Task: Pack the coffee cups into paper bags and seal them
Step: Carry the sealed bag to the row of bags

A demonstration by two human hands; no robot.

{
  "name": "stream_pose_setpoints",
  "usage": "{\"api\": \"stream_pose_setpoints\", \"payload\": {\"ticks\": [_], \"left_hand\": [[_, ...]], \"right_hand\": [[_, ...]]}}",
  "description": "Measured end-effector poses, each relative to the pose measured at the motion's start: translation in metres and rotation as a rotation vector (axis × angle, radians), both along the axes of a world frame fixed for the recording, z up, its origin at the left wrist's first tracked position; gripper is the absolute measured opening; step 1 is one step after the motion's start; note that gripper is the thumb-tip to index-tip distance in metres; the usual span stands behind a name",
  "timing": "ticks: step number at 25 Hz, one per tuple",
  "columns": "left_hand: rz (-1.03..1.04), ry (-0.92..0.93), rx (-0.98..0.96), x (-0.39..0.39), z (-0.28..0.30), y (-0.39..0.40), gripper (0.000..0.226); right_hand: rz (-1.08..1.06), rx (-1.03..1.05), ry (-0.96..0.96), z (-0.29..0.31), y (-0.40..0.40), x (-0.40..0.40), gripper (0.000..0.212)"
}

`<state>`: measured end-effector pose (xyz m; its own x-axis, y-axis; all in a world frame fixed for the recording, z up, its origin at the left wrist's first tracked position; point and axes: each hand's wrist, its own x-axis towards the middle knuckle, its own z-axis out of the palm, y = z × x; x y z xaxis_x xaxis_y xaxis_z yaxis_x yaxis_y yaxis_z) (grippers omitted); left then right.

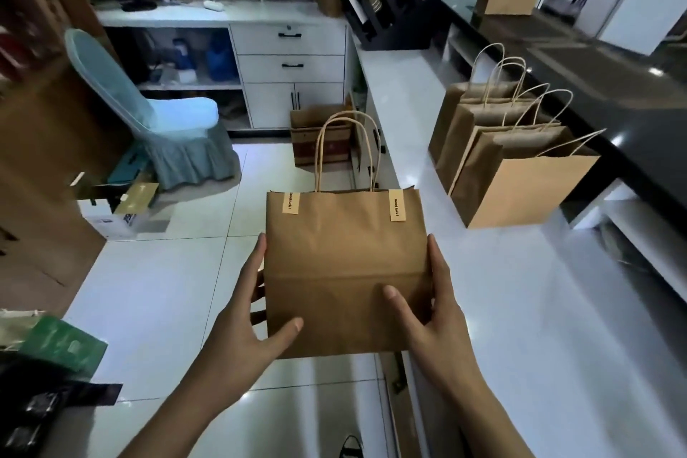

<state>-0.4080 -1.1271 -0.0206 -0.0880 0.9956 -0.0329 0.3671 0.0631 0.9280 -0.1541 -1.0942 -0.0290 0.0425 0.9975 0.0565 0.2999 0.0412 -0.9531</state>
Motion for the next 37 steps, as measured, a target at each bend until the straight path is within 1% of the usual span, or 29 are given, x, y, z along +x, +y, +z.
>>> {"api": "stream_pose_setpoints", "payload": {"ticks": [5, 9, 13, 19, 27, 33, 37], "left_hand": [[0.048, 0.006, 0.017, -0.001, 0.010, 0.087, 0.108], [0.081, 0.009, 0.031, -0.008, 0.014, 0.141, 0.108], [0.093, -0.007, 0.034, -0.024, 0.009, 0.196, 0.107], [0.059, -0.035, 0.036, -0.070, 0.009, 0.289, 0.106], [-0.011, -0.034, 0.057, -0.136, 0.012, 0.403, 0.107], [-0.079, -0.029, 0.061, -0.142, 0.006, 0.491, 0.106], [-0.107, -0.012, 0.065, -0.133, 0.000, 0.563, 0.107]], "right_hand": [[0.061, -0.009, 0.039, 0.005, 0.099, -0.002, 0.084], [0.091, 0.011, 0.070, 0.011, 0.162, -0.013, 0.080], [0.112, 0.022, 0.060, 0.009, 0.222, -0.030, 0.079], [0.070, 0.004, 0.032, 0.009, 0.312, -0.076, 0.082], [0.003, 0.012, 0.040, 0.016, 0.418, -0.138, 0.078], [-0.069, -0.002, 0.018, 0.014, 0.487, -0.137, 0.080], [-0.104, -0.005, 0.019, 0.006, 0.552, -0.129, 0.079]]}}
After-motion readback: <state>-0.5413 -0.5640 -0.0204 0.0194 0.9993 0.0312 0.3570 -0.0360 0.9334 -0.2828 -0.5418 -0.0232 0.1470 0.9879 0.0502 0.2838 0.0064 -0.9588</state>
